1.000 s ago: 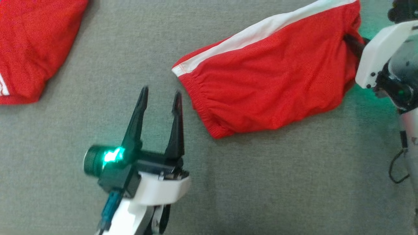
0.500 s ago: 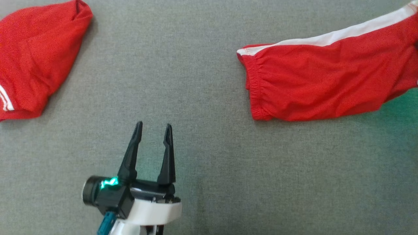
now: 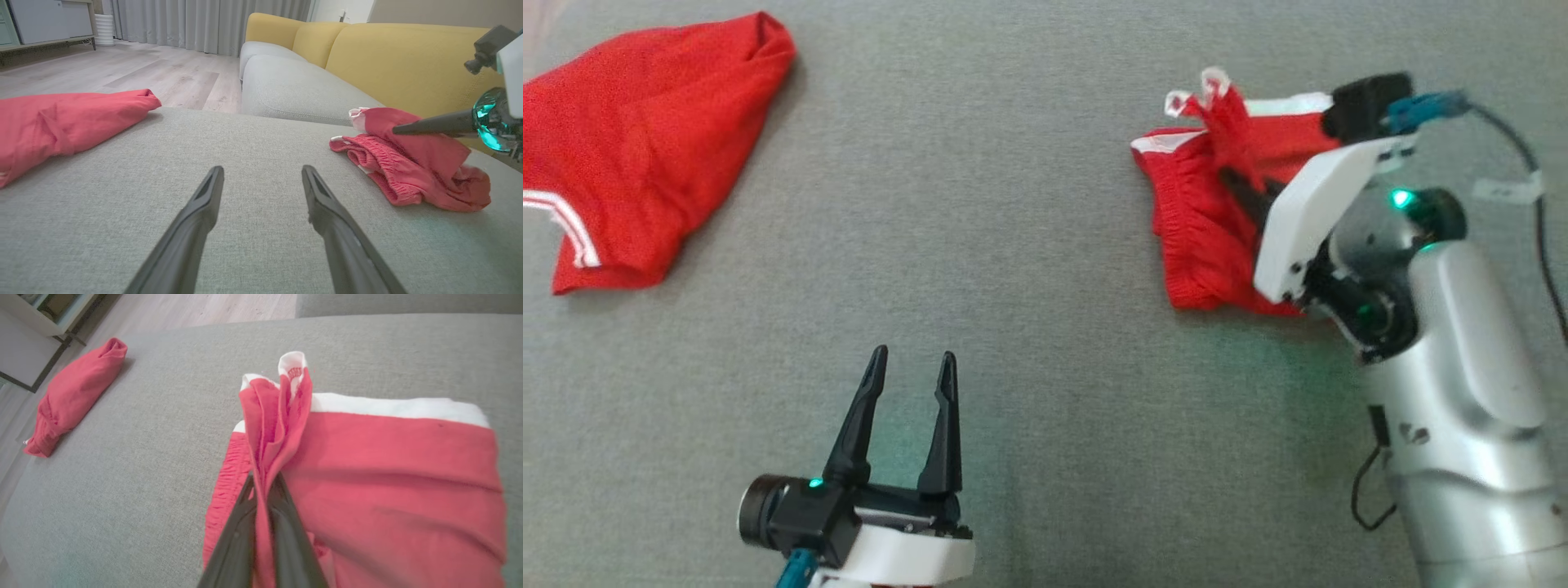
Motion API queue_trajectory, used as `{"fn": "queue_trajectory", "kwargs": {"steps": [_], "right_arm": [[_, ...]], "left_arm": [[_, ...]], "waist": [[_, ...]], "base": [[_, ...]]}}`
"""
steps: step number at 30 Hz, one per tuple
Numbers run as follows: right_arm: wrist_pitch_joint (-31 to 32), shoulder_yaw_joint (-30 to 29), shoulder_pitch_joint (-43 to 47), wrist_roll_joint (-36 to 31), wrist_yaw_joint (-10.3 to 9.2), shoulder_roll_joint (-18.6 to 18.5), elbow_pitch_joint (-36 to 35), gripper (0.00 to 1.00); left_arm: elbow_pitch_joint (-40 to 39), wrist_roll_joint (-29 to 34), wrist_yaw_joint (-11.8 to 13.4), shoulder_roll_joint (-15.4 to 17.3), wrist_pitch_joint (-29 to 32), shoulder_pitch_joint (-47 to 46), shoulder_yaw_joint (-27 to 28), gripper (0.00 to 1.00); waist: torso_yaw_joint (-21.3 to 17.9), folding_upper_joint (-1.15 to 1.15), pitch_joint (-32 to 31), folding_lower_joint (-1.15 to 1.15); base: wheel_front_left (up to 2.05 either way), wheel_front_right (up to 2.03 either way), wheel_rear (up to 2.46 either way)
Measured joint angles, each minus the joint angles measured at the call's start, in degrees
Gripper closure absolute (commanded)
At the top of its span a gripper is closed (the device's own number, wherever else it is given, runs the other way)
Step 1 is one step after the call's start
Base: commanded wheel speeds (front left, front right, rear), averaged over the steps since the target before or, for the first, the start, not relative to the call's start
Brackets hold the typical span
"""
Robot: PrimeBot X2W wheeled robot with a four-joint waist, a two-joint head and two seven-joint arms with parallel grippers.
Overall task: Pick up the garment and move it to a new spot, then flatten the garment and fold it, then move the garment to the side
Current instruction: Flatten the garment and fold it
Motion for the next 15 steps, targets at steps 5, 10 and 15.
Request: {"fn": "queue_trajectory", "kwargs": {"steps": [5,10,15], "right_arm": [[-3.22,2.12,0.92,1.0,0.0,0.05,2.55,1.0],[-6.55,5.64,0.9,5.92,0.0,0.11,4.56,1.0],[-11.09,9.02,0.94,13.21,0.0,0.1,5.67,0.0]], "left_arm": [[0.6,-0.12,-0.02,-0.02,0.0,-0.01,-0.03,0.0],[1.43,-0.68,0.43,-0.03,0.0,0.39,-0.25,0.0],[2.04,-0.68,0.6,-0.03,0.0,0.73,-0.26,0.0]], "waist": [[1.27,0.0,-0.75,0.0],[1.48,0.0,-2.02,0.0],[0.49,0.0,-3.08,0.01]], "base": [[0.0,0.0,0.0],[0.0,0.0,0.0],[0.0,0.0,0.0]]}}
